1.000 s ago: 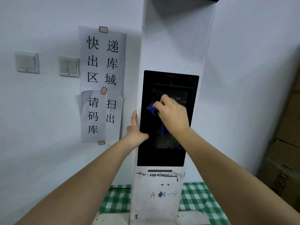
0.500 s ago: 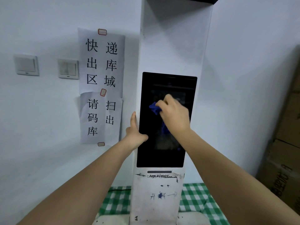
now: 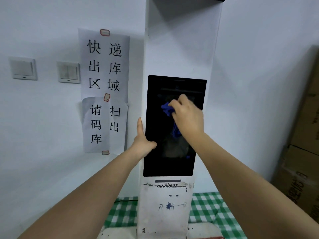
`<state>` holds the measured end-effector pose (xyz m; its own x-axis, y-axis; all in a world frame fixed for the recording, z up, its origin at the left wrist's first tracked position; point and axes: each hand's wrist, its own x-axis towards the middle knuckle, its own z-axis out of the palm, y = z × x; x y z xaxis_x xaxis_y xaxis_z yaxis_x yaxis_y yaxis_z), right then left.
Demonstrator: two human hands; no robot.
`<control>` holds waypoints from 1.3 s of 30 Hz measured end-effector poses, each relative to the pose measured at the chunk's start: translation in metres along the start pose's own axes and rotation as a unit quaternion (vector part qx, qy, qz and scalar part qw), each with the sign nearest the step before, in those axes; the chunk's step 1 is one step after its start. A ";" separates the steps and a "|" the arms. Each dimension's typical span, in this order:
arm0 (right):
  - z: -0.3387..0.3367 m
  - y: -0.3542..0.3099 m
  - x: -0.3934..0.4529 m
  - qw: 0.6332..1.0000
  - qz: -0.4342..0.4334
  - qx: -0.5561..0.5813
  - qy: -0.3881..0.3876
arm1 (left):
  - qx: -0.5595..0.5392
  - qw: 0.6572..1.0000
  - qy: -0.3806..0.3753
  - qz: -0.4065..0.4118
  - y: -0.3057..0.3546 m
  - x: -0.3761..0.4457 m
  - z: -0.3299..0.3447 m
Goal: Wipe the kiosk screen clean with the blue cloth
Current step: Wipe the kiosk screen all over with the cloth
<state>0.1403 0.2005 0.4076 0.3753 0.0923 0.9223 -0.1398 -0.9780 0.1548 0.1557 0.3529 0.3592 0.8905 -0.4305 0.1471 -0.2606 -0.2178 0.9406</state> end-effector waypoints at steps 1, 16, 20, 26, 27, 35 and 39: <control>0.000 0.002 0.002 1.000 0.018 0.003 0.010 | 0.003 1.000 -0.001 0.001 0.000 0.000 -0.001; -0.003 0.005 -0.002 1.000 0.018 0.000 -0.002 | -0.003 1.000 -0.009 -0.001 -0.003 0.003 -0.004; 0.007 -0.009 -0.030 0.998 -0.027 -0.017 -0.047 | 0.004 1.000 0.009 0.001 -0.004 0.003 -0.003; 0.006 -0.001 -0.035 0.992 -0.090 -0.027 -0.083 | 0.011 1.000 0.005 -0.009 -0.004 0.003 -0.004; 0.004 0.002 -0.028 0.996 -0.059 -0.013 -0.063 | 0.010 1.000 0.005 -0.006 -0.005 0.003 -0.004; 0.013 -0.026 -0.037 0.996 0.028 0.051 -0.062 | 0.018 1.000 0.017 0.004 -0.003 0.001 -0.002; 0.009 -0.015 -0.026 0.996 -0.060 0.006 -0.062 | 0.025 1.000 0.011 -0.001 -0.002 0.000 -0.004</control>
<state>0.1412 0.2112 0.3779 0.4990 0.1865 0.8463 -0.0753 -0.9635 0.2567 0.1581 0.3570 0.3584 0.8993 -0.4102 0.1519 -0.2761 -0.2628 0.9245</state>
